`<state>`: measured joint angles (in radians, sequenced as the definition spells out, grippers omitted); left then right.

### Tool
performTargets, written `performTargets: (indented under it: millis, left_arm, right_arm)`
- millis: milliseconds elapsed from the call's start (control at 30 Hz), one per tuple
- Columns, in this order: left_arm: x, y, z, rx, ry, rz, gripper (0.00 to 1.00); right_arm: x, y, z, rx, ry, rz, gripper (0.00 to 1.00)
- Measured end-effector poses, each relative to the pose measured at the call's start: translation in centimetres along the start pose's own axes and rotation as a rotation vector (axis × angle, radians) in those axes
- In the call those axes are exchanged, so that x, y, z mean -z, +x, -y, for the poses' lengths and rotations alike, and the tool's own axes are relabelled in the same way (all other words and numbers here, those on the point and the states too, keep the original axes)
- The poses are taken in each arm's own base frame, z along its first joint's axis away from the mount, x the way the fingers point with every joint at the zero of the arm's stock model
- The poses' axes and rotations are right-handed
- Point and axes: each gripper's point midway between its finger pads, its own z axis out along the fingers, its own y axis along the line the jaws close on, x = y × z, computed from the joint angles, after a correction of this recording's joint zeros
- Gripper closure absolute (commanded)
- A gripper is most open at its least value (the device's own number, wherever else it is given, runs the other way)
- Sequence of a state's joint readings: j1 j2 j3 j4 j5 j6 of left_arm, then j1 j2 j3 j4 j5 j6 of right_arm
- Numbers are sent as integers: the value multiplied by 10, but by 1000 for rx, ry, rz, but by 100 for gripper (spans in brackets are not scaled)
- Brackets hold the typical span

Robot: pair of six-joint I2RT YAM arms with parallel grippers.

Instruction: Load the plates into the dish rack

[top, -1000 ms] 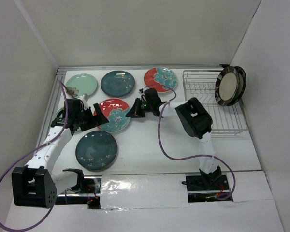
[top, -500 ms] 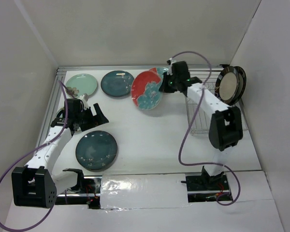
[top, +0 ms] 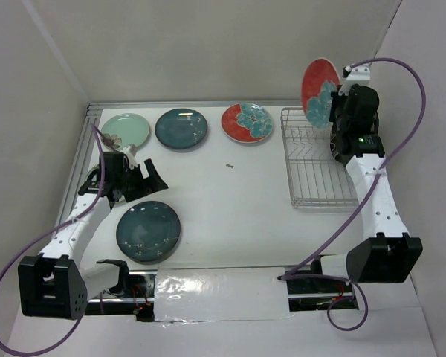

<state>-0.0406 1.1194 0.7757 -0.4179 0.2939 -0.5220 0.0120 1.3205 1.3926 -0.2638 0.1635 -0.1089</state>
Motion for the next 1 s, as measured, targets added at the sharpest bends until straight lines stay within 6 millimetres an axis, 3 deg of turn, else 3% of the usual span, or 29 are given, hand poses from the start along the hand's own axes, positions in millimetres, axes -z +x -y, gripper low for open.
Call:
performTargets:
  millis: [100, 233, 333, 433, 733, 1000]
  left_arm:
    - [-1, 1, 0, 2, 0, -5, 1]
    - [-2, 2, -1, 4, -2, -12, 1]
    - [-2, 2, -1, 3, 1, -13, 1]
    - [-2, 2, -1, 2, 1, -13, 1]
    - [-5, 2, -2, 3, -1, -20, 1]
    - [-8, 2, -3, 3, -3, -21, 1]
  right_arm:
    - [-4, 16, 40, 44, 110, -11, 100]
    - [-9, 54, 81, 74, 204, -78, 100]
    - [-10, 77, 103, 80, 244, -129, 100]
    - [-12, 87, 120, 76, 271, -145, 100]
    - [-28, 81, 132, 86, 270, -90, 100]
    - [-42, 121, 126, 88, 240, -158, 100]
